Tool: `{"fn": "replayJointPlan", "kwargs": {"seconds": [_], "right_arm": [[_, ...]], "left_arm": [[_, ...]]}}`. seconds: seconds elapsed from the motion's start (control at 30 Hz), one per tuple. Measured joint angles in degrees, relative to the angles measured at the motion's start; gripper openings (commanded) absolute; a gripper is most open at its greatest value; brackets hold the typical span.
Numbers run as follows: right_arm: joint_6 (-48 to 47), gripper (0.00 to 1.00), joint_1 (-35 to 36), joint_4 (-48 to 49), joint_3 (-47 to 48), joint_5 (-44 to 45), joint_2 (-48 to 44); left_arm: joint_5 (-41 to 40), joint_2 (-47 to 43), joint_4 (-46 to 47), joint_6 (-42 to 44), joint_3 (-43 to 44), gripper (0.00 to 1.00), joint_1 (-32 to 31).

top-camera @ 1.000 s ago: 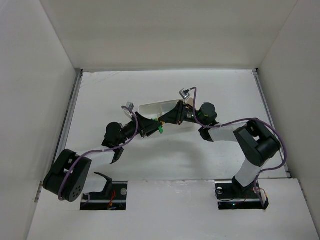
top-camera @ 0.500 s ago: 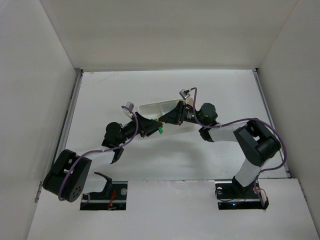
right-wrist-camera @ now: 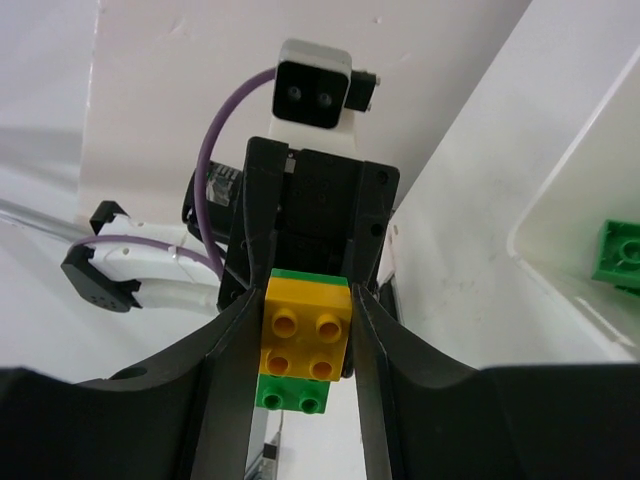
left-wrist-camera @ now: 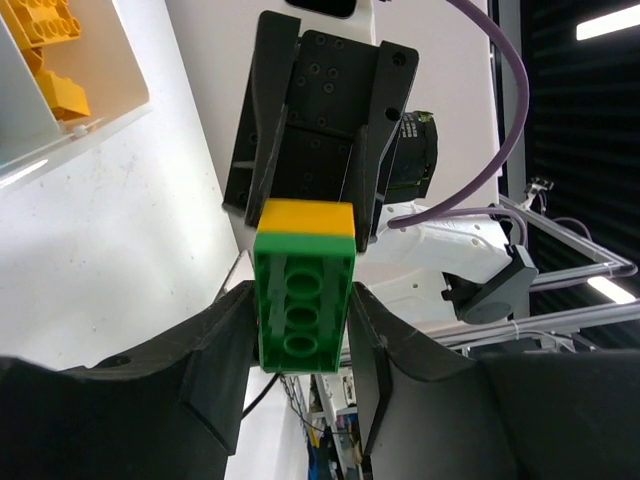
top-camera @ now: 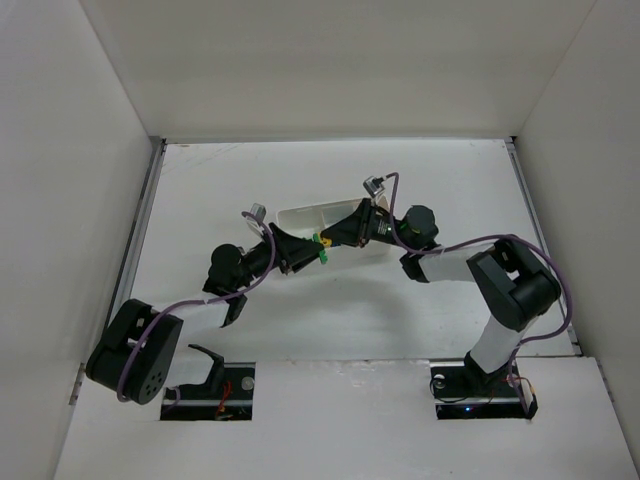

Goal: Sort the legos into containers by color

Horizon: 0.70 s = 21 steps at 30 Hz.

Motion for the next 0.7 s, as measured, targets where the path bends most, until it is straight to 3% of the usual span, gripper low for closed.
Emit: {"fn": "replayJointPlan", "kwargs": {"seconds": [0.4, 0.7], "right_arm": [[-0.7, 0.36, -2.5, 0.7, 0.0, 1.8, 0.0], [-2.5, 0.37, -0.9, 0.0, 0.0, 2.5, 0.0]], "left_arm": [[-0.5, 0.2, -0.1, 0.0, 0.0, 0.45, 0.3], [-1.1, 0.9, -0.1, 0.3, 0.0, 0.45, -0.5]]}}
